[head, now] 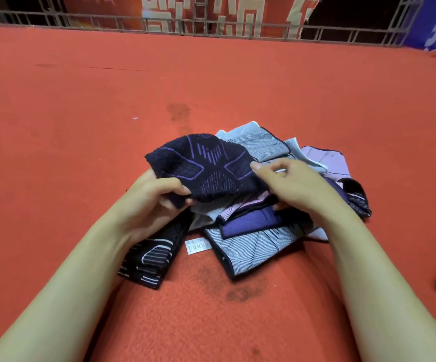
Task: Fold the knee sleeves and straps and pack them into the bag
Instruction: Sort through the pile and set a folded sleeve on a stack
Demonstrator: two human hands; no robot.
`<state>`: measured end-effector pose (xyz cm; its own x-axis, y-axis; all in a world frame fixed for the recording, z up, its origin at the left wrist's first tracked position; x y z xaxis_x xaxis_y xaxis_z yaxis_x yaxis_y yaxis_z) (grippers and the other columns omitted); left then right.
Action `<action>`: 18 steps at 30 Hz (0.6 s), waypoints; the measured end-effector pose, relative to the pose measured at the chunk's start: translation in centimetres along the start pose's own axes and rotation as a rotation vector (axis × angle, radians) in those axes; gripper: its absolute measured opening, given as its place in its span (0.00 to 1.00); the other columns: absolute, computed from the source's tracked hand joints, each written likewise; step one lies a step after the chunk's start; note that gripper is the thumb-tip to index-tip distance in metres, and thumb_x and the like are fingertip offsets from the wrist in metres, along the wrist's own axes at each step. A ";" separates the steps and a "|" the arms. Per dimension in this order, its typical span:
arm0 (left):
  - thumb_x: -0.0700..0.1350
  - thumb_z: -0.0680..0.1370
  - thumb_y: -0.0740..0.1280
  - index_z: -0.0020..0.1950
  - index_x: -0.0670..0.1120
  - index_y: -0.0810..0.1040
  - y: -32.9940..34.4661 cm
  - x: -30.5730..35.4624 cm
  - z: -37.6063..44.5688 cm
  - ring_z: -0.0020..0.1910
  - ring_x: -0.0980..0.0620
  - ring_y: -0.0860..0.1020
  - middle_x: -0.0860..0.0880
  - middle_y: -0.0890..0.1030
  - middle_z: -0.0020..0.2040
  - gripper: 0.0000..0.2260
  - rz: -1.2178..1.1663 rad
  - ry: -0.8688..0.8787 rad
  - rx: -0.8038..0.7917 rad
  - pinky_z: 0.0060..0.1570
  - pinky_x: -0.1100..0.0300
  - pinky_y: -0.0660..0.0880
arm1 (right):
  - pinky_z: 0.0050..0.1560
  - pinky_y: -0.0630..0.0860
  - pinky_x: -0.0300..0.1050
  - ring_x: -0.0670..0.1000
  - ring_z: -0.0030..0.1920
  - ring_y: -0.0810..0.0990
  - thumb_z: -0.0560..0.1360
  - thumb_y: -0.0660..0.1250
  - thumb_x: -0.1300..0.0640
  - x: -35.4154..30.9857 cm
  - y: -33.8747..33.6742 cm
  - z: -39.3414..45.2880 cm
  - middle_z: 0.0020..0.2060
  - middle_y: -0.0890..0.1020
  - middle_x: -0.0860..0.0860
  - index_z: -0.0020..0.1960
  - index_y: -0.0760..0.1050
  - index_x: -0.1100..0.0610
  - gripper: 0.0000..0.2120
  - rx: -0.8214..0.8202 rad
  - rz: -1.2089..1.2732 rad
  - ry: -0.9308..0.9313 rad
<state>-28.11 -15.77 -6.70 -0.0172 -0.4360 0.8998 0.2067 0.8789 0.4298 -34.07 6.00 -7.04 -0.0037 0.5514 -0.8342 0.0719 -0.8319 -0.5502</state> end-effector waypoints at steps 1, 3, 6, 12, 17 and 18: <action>0.25 0.69 0.59 0.54 0.42 0.74 -0.2 0.0 0.1 0.39 0.53 0.75 0.47 0.77 0.42 0.19 0.011 0.007 -0.010 0.34 0.64 0.73 | 0.38 0.84 0.46 0.44 0.33 0.83 0.76 0.69 0.33 -0.2 0.0 0.1 0.33 0.84 0.45 0.49 0.80 0.55 0.24 0.013 -0.059 -0.028; 0.24 0.73 0.60 0.58 0.41 0.75 -0.5 0.1 0.1 0.43 0.52 0.80 0.46 0.81 0.45 0.19 0.062 0.013 -0.029 0.39 0.64 0.77 | 0.35 0.76 0.43 0.43 0.28 0.77 0.77 0.69 0.36 -0.5 -0.3 0.3 0.28 0.78 0.42 0.42 0.78 0.57 0.23 0.060 -0.148 -0.092; 0.22 0.76 0.58 0.58 0.39 0.75 -1.5 0.1 0.2 0.42 0.52 0.81 0.45 0.82 0.45 0.18 0.119 0.016 0.018 0.41 0.63 0.79 | 0.30 0.73 0.39 0.45 0.34 0.75 0.81 0.68 0.48 -0.5 -0.6 0.4 0.33 0.75 0.49 0.41 0.76 0.56 0.15 0.067 -0.033 -0.117; 0.20 0.75 0.55 0.67 0.37 0.78 -2.6 -0.1 0.2 0.52 0.49 0.85 0.41 0.85 0.60 0.26 0.199 -0.070 0.007 0.49 0.64 0.81 | 0.25 0.73 0.36 0.44 0.28 0.79 0.83 0.61 0.52 0.8 -3.7 0.6 0.38 0.78 0.48 0.45 0.73 0.51 0.08 0.200 0.397 -0.003; 0.29 0.76 0.68 0.65 0.38 0.80 -2.9 -0.8 0.0 0.46 0.48 0.86 0.35 0.83 0.61 0.18 0.196 -0.125 0.076 0.42 0.63 0.81 | 0.24 0.72 0.36 0.43 0.26 0.78 0.83 0.63 0.51 1.5 -3.8 0.5 0.34 0.78 0.46 0.51 0.75 0.51 0.05 0.162 0.462 0.039; 0.32 0.76 0.72 0.65 0.38 0.80 -2.6 -1.0 0.0 0.48 0.46 0.86 0.35 0.83 0.62 0.18 0.198 -0.126 0.058 0.45 0.61 0.82 | 0.26 0.73 0.36 0.43 0.27 0.78 0.84 0.64 0.51 1.5 -3.4 0.4 0.35 0.80 0.46 0.51 0.75 0.51 0.05 0.129 0.497 0.038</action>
<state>-28.65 -17.62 -8.68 -0.1045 -0.2298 0.9676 0.1612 0.9562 0.2444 -34.76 9.57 -6.45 0.0363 0.0870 -0.9955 -0.0683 -0.9937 -0.0893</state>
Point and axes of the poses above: each hand's wrist, its own z-axis towards the middle knuckle, its own y-axis out of the palm, x = y × z, the point moved 10 cm from there along z, towards the middle knuckle
